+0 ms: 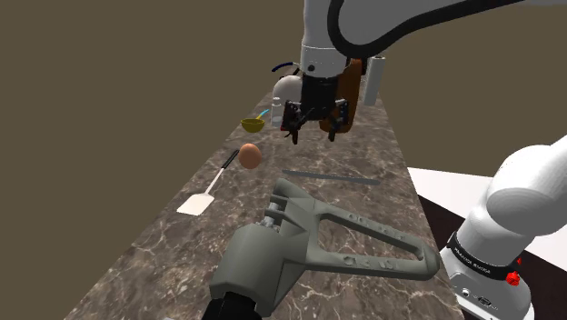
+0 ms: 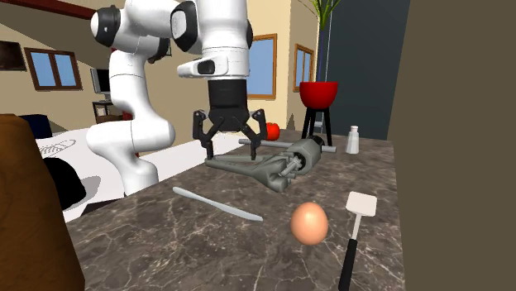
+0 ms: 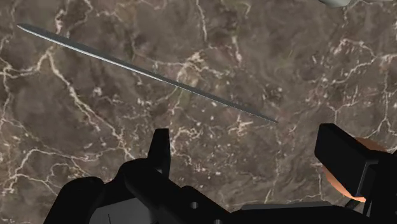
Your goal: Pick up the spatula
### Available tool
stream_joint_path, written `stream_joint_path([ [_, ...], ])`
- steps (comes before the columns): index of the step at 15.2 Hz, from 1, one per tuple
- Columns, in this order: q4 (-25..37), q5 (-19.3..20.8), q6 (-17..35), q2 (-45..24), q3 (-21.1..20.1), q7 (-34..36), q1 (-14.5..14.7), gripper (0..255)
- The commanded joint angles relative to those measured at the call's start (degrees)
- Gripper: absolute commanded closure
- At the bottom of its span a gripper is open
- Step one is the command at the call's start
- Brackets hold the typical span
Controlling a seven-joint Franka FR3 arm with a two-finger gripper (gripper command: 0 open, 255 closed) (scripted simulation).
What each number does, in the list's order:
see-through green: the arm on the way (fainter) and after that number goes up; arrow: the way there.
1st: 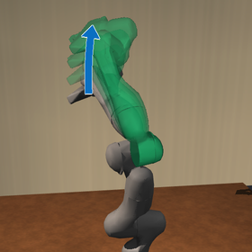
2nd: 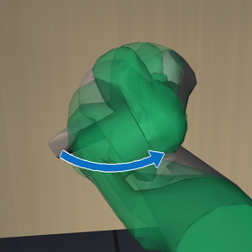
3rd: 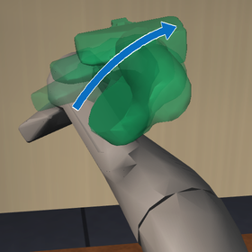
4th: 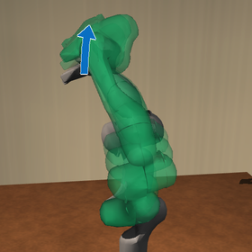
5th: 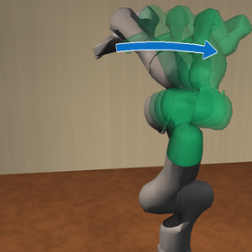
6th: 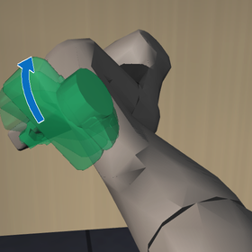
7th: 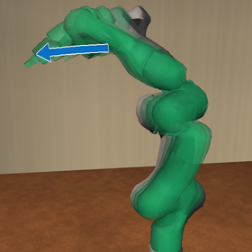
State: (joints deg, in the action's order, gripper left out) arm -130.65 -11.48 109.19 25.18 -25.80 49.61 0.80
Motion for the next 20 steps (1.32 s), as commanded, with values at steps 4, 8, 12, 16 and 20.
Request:
stream_joint_path([
  [4,8.49,4.61,3.27,-11.80,-7.55,14.17,-2.18,0],
  [8,16.80,11.87,4.01,-22.74,-12.11,26.34,-2.72,0],
  [12,27.00,20.93,2.42,-34.86,-13.67,38.30,-0.04,0],
  [16,39.42,28.58,-1.32,-46.68,-11.84,47.61,5.86,0],
  [20,51.09,32.85,-5.34,-55.65,-9.27,52.55,11.39,0],
])
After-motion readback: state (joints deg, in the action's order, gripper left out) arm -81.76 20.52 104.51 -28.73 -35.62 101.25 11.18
